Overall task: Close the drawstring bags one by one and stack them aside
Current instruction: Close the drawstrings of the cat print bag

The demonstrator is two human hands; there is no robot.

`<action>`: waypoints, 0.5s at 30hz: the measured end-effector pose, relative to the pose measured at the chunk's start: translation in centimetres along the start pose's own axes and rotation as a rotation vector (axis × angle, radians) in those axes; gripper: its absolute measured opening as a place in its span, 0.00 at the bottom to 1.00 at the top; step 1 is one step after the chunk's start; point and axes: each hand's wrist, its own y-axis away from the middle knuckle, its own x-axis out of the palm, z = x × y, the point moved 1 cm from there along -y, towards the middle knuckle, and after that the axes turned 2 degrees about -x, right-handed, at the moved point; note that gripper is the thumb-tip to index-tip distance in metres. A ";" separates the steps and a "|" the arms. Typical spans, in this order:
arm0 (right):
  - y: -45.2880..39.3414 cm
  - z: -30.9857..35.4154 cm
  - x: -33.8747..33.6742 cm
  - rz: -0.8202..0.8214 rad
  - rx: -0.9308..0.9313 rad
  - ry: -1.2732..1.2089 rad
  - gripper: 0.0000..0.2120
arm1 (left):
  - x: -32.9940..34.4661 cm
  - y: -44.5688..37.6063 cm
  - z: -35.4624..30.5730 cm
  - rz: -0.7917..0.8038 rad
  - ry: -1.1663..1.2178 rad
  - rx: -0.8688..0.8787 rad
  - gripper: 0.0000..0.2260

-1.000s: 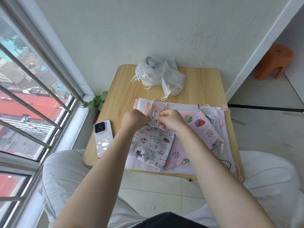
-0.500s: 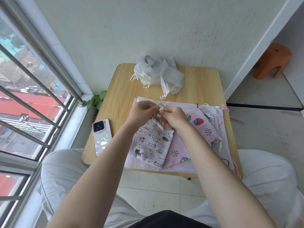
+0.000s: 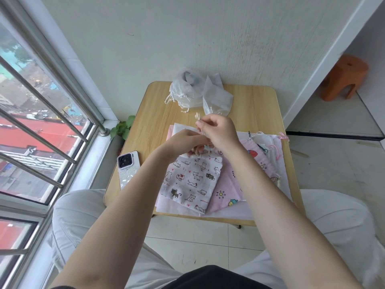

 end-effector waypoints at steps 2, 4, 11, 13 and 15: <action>0.0 -0.2 0.1 0.038 0.020 0.023 0.06 | 0.0 0.0 0.1 -0.007 -0.004 0.028 0.12; -0.1 -0.5 -0.2 0.055 0.058 0.120 0.11 | -0.2 -0.2 0.4 -0.068 0.022 0.033 0.14; 0.3 -0.9 -2.1 0.205 0.232 0.306 0.15 | -0.9 -0.6 1.3 -0.271 0.253 0.005 0.10; 0.8 -0.8 -2.0 0.290 0.252 0.209 0.09 | -0.8 -0.8 1.4 -0.283 0.286 -0.009 0.10; 1.1 -0.8 -1.8 0.331 0.242 0.165 0.05 | -0.8 -0.9 1.5 -0.268 0.291 -0.026 0.09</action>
